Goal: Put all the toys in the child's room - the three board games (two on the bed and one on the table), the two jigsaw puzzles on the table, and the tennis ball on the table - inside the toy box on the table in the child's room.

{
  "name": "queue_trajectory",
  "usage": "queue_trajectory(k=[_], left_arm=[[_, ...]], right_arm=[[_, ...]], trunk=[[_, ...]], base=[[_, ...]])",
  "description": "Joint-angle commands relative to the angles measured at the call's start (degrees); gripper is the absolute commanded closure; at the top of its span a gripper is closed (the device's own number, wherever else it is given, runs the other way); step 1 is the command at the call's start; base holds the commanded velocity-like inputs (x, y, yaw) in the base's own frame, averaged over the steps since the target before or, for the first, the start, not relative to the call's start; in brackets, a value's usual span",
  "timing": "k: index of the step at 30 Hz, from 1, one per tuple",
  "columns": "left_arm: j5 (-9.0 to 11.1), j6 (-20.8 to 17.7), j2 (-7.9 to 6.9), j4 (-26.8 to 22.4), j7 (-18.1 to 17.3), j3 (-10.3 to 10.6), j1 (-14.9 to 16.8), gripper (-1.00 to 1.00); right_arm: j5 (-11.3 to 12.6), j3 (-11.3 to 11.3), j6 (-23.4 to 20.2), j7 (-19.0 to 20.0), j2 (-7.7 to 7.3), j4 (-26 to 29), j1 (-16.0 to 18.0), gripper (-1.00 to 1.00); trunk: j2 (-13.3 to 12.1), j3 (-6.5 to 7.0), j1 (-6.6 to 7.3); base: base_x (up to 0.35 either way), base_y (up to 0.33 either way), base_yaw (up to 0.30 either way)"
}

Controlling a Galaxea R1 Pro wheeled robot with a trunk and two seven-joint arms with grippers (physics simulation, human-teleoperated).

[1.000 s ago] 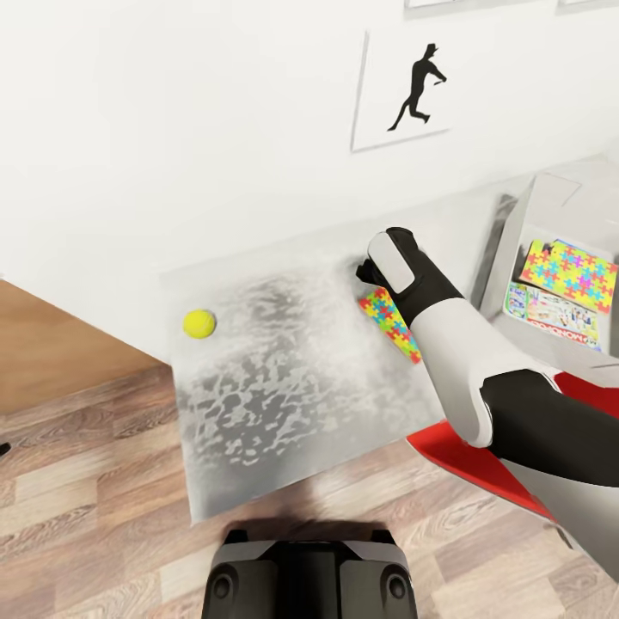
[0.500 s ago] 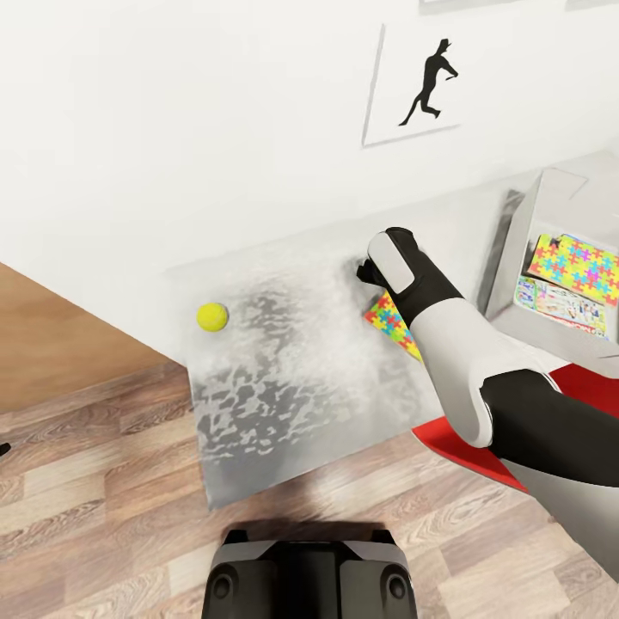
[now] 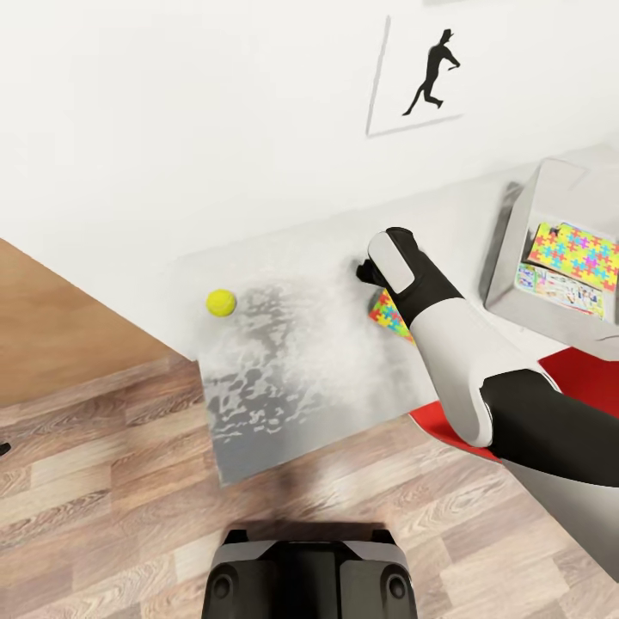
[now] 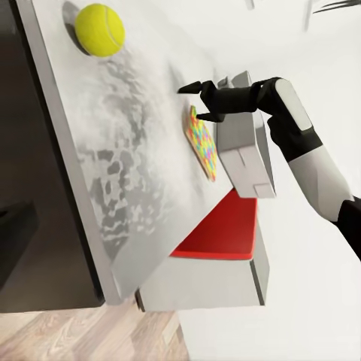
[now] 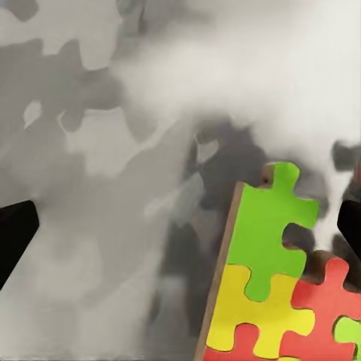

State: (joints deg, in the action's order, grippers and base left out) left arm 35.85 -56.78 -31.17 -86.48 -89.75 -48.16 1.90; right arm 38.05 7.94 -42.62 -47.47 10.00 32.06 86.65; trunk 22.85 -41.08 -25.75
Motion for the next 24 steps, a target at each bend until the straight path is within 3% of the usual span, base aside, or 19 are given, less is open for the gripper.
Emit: queue_trajectory(k=[1, 16, 24], left_arm=[[-0.08, -0.61, -0.02, 0.0, -0.25, -0.01, 0.03, -1.0], [-0.08, -0.61, 0.05, 0.0, -0.25, -0.06, 0.03, -1.0], [-0.08, -0.61, 0.02, 0.0, -0.25, -0.01, 0.03, -1.0]], right_arm=[[1.59, 0.14, -0.04, -0.44, 0.0, -1.74, 0.01, -1.0], [1.61, 0.14, -0.01, -0.35, 0.0, -2.07, 0.01, -1.0], [1.71, 0.11, -0.01, -0.2, 0.0, -2.17, 0.01, -1.0]], trunk=[[0.07, -0.08, -0.04], [0.07, -0.08, -0.04], [0.07, -0.08, -0.04]], base=[[-0.074, 0.135, 0.0], [-0.009, 0.11, 0.0], [-0.12, 0.074, 0.0]])
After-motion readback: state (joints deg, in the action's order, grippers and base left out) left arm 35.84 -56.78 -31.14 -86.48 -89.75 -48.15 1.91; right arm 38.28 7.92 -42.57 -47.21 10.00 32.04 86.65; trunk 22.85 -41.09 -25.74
